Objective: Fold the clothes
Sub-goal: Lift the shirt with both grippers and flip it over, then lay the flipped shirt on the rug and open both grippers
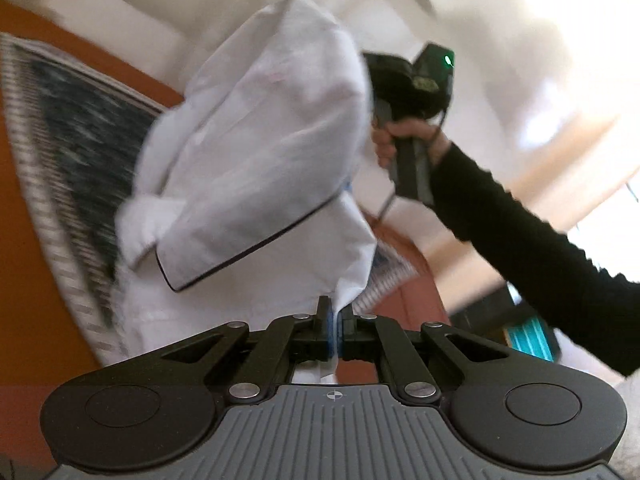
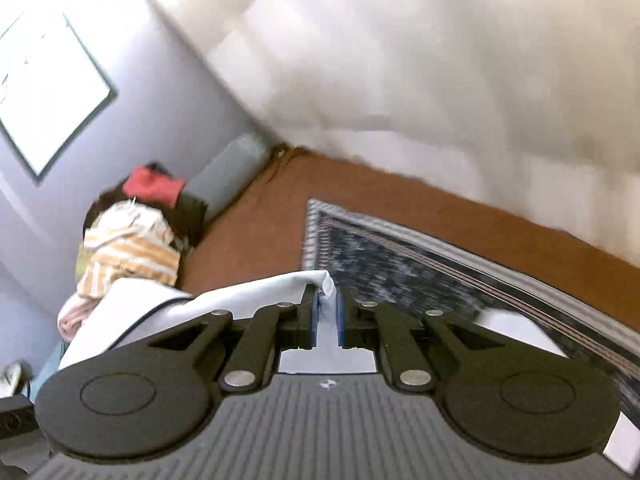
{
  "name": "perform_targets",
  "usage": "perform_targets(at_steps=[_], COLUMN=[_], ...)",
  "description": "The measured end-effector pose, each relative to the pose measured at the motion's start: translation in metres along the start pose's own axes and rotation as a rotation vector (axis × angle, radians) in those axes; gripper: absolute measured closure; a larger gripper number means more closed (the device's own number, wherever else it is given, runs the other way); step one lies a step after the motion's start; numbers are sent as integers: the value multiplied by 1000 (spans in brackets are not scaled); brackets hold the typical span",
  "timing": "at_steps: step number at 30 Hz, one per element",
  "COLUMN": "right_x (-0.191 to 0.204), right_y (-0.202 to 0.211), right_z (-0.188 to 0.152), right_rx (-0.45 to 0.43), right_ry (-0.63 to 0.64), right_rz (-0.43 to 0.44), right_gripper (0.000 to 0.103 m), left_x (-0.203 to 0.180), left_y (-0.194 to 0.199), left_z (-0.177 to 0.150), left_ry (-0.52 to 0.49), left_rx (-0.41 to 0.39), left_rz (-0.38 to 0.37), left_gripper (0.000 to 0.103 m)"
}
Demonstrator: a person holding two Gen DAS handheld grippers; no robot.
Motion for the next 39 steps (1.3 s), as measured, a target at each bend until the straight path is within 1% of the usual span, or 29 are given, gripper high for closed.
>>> perform_targets(at_steps=[3,4,5,7,8,9,10,11,12,13,14,15,16,17,19,20,22,24,26,27,29,30,32,36,38,39], right_x=[-57,-77,-98,-140,-160,-180,-199,-215,-227,-238,-246,-250,-254,-257,-251,-245,-229,-207,-185,-172,-152,-149,-142,-130,-123,-120], right_y=[39,50,58,66,68,67,65,64,66,69,75,84,93,103,129,141,167,190,208,212,208,200,182,147,130,122], right_z=[-15,-22,-31,-51,-63,-76,-90,-102,-113,-123,-129,-134,-138,-143,-149,-153,-161,-171,-182,-190,-206,-212,-226,-252,-266,-272], right_rx=[-35,-44,-49,-56,-59,-58,-55,-56,-71,-88,-108,-129,-150,-169,-195,-204,-219,-238,-255,-262,-264,-254,-233,-190,-169,-158], right_ry=[-81,-110,-138,-218,-260,-302,-342,-376,-401,-430,-464,-490,-515,-531,-520,-505,-464,-430,-415,-413,-405,-398,-385,-358,-344,-337], right_rz=[-36,-53,-74,-109,-130,-157,-188,-224,-263,-290,-295,-301,-306,-307,-287,-280,-261,-233,-186,-161,-140,-168,-223,-332,-387,-414], right_gripper=[93,93,93,92,92,91,89,86,86,86,81,67,62,61,61,61,61,58,55,53,52,52,52,51,50,50], left_x=[-15,-17,-19,-19,-17,-14,-11,-9,-7,-8,-10,-14,-18,-23,-38,-43,-42,-29,-5,7,26,33,39,42,44,45], left_y=[-51,-67,-82,-114,-130,-147,-157,-166,-175,-177,-177,-174,-169,-161,-138,-125,-99,-82,-79,-81,-89,-96,-120,-133,-134,-134], left_z=[-14,-20,-27,-41,-49,-56,-62,-67,-71,-72,-71,-67,-62,-55,-41,-35,-26,-15,-8,-10,-15,-17,-28,-57,-70,-72], left_ry=[-17,-23,-30,-41,-42,-42,-44,-48,-51,-49,-46,-37,-27,-28,-72,-95,-127,-119,-83,-70,-66,-66,-93,-186,-250,-263], left_rx=[117,158,199,283,325,367,397,423,449,455,456,448,432,413,361,336,279,241,235,242,267,281,315,386,393,391], left_rz=[-48,-54,-58,-58,-47,-33,-15,2,20,25,26,12,-11,-29,-32,-20,46,142,218,250,293,305,302,287,272,253], left_gripper=[103,103,100,98,95,89,80,80,80,79,74,70,60,51,46,45,42,41,41,42,42,42,42,40,39,38])
Point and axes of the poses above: each gripper's, at about its wrist camera, not at the fingertips, and y roughly against the way its jaws point, x to its left, z to its top, the point moved 5 cm from there along -y, roughly the way its jaws point, and after that the axes turned 14 degrees about -y, right-handed, at the moved point
